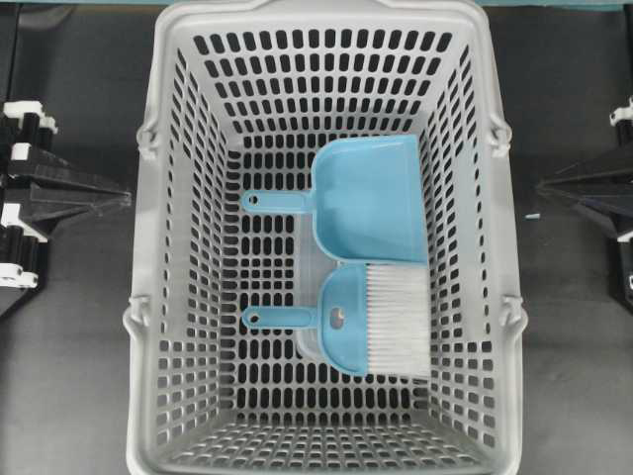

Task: Pick up the hand brush from the shopping basket with the left arm.
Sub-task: 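Move the left gripper over the basket toward the blue brush handle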

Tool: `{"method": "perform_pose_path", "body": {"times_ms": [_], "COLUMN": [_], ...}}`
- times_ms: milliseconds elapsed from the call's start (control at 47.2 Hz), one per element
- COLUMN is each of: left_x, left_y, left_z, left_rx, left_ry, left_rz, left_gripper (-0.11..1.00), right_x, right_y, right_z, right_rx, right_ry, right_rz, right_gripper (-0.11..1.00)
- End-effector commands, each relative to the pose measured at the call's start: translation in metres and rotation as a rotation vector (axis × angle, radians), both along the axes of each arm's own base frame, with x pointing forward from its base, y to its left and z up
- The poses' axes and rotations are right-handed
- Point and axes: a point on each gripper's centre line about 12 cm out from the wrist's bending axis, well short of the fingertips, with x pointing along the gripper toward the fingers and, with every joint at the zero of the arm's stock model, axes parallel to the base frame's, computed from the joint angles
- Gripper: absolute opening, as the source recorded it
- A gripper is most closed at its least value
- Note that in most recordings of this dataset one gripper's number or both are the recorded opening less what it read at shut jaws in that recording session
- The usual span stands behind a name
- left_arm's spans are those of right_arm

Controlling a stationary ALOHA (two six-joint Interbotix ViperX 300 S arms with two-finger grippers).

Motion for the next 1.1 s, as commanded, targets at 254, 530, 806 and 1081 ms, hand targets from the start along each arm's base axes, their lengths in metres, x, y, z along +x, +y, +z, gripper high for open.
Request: {"method": "perform_pose_path", "body": {"times_ms": [254, 530, 806, 1081], "left_x": [0.034, 0.090, 0.137, 0.171], "left_y": [-0.010, -0.026, -0.039, -0.042], "left_z": [0.063, 0.086, 0.081, 0.055], "left_rx": [-0.030, -0.007, 0.000, -0.030], "left_ry": [0.234, 0.571, 0.720, 0.921], "left_rz": [-0.035, -0.064, -0.073, -0.041], "left_gripper": [0.00, 0.00, 0.00, 0.36], "right_x": [0.001, -0.001, -0.005, -0.010], "right_y": [0.000, 0.000, 0.000, 0.000], "right_z": [0.002, 0.000, -0.002, 0.000], "right_rx": [0.040, 0.046, 0.047, 0.064], "right_ry": [0.037, 0.074, 0.114, 0.126], "right_rz": [0.000, 0.002, 0.002, 0.003], "right_gripper": [0.00, 0.00, 0.15, 0.80]}}
